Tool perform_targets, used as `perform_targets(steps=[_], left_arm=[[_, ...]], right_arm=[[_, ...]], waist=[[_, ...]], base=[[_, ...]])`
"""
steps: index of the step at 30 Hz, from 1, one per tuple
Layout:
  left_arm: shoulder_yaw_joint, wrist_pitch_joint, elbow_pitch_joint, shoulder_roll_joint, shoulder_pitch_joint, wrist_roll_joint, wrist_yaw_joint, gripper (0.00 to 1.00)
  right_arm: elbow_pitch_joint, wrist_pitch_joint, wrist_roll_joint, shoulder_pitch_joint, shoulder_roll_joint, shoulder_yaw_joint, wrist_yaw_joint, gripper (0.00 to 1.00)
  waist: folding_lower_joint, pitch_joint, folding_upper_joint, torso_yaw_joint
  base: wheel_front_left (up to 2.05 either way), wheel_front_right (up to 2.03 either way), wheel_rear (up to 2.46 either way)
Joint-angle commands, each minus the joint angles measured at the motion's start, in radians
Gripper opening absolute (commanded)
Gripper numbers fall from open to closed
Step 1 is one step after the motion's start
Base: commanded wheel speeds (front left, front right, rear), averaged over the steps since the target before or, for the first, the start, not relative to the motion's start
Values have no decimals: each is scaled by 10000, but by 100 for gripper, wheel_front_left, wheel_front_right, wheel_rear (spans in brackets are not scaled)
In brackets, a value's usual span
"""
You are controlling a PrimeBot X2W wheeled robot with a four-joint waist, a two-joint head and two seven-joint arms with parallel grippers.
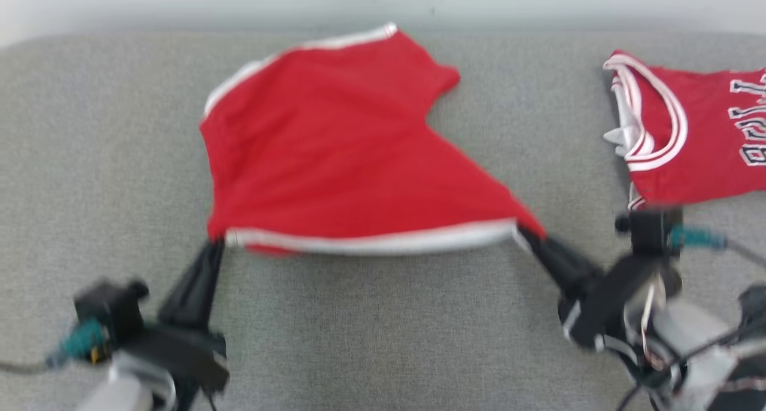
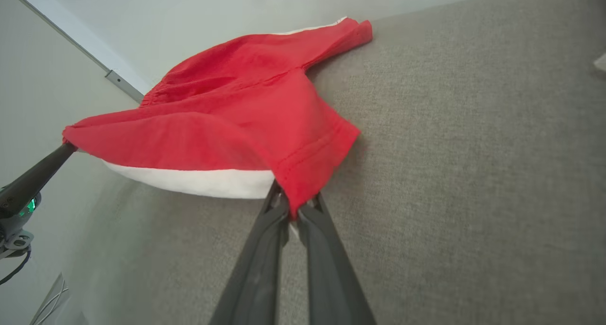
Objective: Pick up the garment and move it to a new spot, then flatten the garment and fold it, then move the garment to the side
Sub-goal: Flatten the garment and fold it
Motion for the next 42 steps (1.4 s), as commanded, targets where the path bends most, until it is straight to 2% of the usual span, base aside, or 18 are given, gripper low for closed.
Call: perform_targets(steps=[1,7,12,17,21,26,31,37,42], left_arm=[[108,-56,-187,2,799,231,212,0],[163,-56,-727,-83,2501,825,676,0],[203,-56,-999,-107,3377,1113,970,0],[502,-58,-1418,-101,4440,1276,1382,0],[733,-58,-1641,58,5190,1412,1561,0],[845,-58,-1779,92,5478,1472,1443,0],[870,-58,-1908,-129,5239,1634,1381,0],[935,-55,-2104,-125,4470,2070,1180,0],[1054,157,-1957,-170,3302,1988,823,0]], right_arm=[[-154,74,-20,669,-210,36,1,0],[-461,263,-413,2453,-611,-314,1,0],[-723,457,-861,3596,-681,-740,1,0],[-1243,862,-1431,4985,-539,-1678,-3,0],[-1966,1689,-2142,6340,-248,-2704,-5,0],[-2711,2448,-2900,7442,271,-3902,-5,0],[-3426,2868,-3501,7797,935,-4966,-5,0],[-4063,3109,-4106,7087,1444,-5775,-5,0],[-3924,3465,-4276,5683,1669,-5926,-4,0]], waist=[[3,-533,2,-34],[3,-997,2,-5],[3,-1278,2,59],[3,-1572,2,127],[3,-1690,2,263],[3,-1681,2,391],[3,-1691,2,398],[3,-1675,2,399],[3,-1437,2,438]], base=[[0,0,0],[0,0,0],[0,0,0],[0,0,0],[0,0,0],[0,0,0],[0,0,0],[0,0,0],[0,0,0]])
